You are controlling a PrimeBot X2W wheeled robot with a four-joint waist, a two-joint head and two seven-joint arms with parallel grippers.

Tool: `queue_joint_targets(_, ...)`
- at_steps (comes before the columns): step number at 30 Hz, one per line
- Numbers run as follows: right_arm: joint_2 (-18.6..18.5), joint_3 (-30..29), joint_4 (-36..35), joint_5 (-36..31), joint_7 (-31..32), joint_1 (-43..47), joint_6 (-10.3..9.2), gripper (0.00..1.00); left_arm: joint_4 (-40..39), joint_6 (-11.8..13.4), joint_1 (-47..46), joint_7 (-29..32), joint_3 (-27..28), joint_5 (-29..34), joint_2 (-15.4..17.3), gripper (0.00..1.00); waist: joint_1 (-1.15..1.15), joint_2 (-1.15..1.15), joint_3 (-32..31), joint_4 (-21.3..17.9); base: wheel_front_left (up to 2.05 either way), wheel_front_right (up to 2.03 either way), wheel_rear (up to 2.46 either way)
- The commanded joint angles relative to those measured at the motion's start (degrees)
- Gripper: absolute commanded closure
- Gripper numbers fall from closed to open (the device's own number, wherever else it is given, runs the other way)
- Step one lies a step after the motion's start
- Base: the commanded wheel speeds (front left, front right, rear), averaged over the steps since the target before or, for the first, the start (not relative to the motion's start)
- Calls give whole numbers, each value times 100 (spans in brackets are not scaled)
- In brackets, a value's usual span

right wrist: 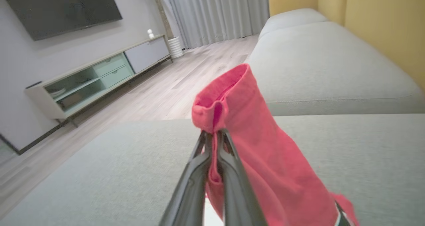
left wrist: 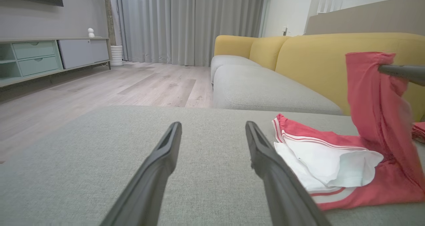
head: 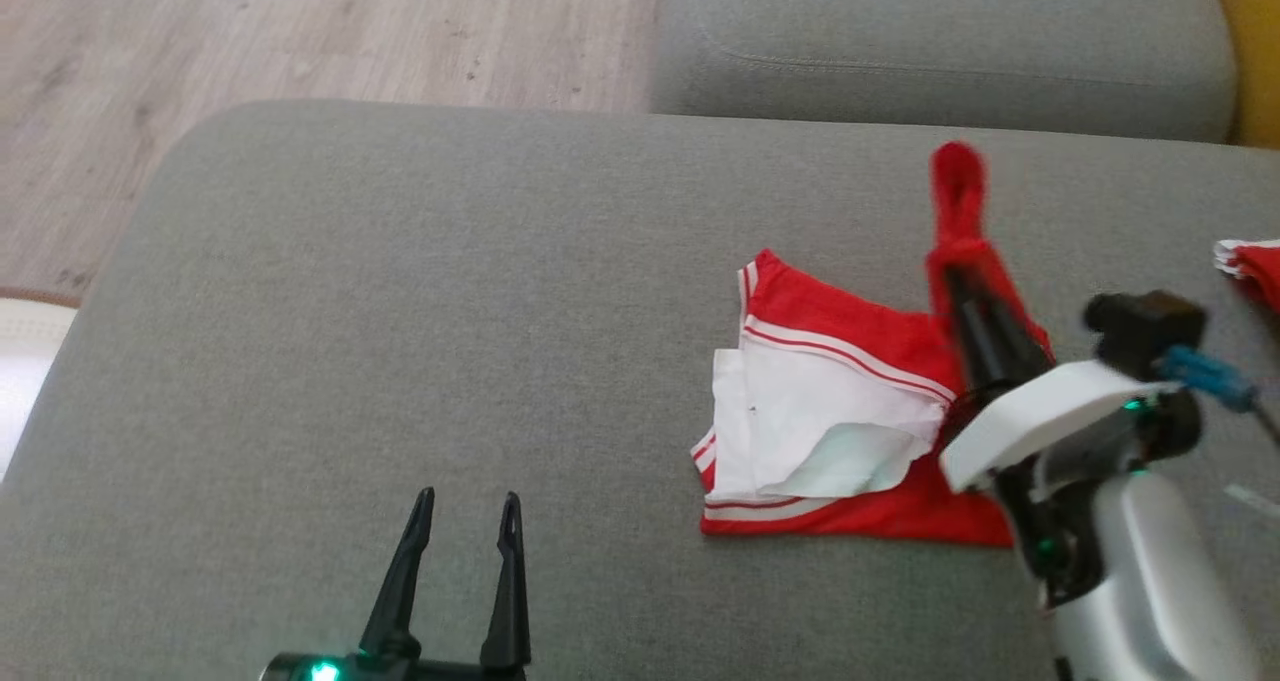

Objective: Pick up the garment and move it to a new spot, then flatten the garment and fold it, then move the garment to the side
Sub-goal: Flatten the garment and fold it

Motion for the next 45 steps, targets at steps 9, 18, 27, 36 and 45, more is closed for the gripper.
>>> queue_joint_targets(9, 87, 1254, 424, 450, -248, -8, -5, 100, -142, 32, -267, -55, 160, -29, -97, 0, 0, 0, 52, 237, 0, 0, 0)
queue_joint_targets(18, 89, 1396, 677, 794, -1182, -169, -5, 0, -220, 87, -279, -55, 248, -11, -99, 0, 0, 0, 61, 217, 0, 0, 0)
queue_joint_targets(27, -464, 312, 80, -325, -2185, 494, -5, 0, -316, 274, -73, -55, 561, -9, -100, 0, 0, 0, -168, -244, 0, 0, 0)
queue_joint_targets(36, -698, 12, -242, -740, -2553, 1281, -5, 0, -476, 342, 156, -55, 770, 18, -100, 0, 0, 0, -433, -734, 0, 0, 0)
queue_joint_targets(45, -600, -120, -472, -537, -2566, 2005, -5, 0, -614, 315, 751, -55, 1034, 122, -100, 0, 0, 0, -655, -987, 0, 0, 0)
